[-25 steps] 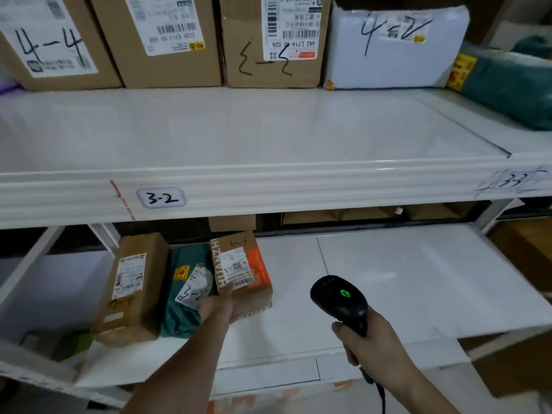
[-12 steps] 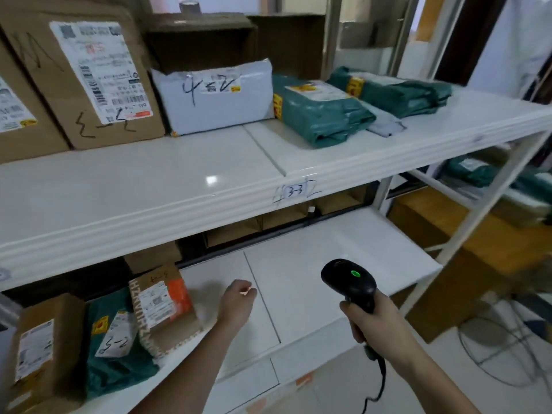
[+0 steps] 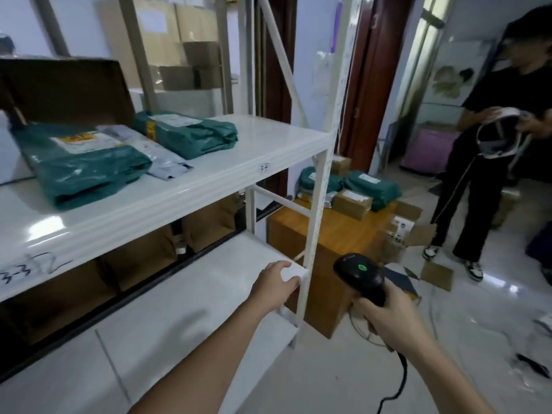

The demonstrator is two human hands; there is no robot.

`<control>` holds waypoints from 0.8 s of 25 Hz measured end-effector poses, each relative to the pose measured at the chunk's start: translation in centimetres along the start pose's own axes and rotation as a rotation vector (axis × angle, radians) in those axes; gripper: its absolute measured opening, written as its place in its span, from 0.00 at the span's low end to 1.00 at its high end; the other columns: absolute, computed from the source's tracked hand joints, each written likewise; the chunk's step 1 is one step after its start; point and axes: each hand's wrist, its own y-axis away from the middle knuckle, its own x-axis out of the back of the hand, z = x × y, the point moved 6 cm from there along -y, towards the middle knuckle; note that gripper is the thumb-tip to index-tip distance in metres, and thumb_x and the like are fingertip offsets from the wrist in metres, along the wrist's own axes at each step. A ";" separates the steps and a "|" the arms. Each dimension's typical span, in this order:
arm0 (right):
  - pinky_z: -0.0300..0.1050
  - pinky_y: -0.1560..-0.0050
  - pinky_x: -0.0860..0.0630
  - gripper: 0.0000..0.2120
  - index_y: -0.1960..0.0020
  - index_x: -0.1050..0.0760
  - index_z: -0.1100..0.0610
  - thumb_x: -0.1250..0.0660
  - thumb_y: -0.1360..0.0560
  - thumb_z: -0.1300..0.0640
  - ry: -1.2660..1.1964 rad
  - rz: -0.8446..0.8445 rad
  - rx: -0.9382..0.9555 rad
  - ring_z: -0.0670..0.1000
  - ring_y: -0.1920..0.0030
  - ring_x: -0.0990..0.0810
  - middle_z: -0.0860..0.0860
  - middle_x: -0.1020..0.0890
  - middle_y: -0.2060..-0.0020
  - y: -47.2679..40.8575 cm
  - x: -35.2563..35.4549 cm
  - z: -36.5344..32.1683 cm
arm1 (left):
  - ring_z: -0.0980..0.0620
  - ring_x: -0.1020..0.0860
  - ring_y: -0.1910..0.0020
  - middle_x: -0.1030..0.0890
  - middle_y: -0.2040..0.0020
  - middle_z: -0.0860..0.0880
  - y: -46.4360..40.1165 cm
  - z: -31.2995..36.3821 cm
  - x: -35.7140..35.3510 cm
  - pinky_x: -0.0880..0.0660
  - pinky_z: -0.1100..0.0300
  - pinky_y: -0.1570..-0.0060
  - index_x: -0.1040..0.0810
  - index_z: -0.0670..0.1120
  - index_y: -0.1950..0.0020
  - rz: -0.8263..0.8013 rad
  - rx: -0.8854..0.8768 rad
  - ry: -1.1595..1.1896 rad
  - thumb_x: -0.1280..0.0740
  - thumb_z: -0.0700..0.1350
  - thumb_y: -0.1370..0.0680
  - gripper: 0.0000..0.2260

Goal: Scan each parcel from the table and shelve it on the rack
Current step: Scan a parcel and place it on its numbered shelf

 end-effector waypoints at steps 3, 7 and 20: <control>0.42 0.72 0.30 0.11 0.47 0.25 0.48 0.31 0.25 0.62 0.016 0.082 -0.045 0.48 0.74 0.24 0.47 0.23 0.73 -1.4 4.9 2.7 | 0.47 0.24 0.30 0.27 0.24 0.52 -2.9 4.1 -5.6 0.23 0.52 0.35 0.28 0.57 0.26 -0.085 -0.048 0.012 0.31 0.56 0.19 0.21; 0.45 0.71 0.26 0.14 0.44 0.26 0.44 0.30 0.25 0.59 0.048 0.160 -0.129 0.50 0.73 0.21 0.50 0.21 0.72 -4.2 8.6 6.1 | 0.45 0.31 0.24 0.32 0.21 0.52 -6.9 8.3 -9.8 0.25 0.49 0.33 0.29 0.56 0.25 -0.173 -0.103 -0.039 0.32 0.56 0.18 0.21; 0.40 0.73 0.27 0.05 0.52 0.24 0.52 0.31 0.25 0.60 -0.054 0.257 -0.254 0.47 0.75 0.23 0.47 0.21 0.77 -23.8 15.5 11.9 | 0.46 0.26 0.30 0.32 0.21 0.49 -29.5 17.2 -18.0 0.24 0.50 0.34 0.39 0.54 0.18 -0.335 -0.200 -0.186 0.34 0.60 0.18 0.31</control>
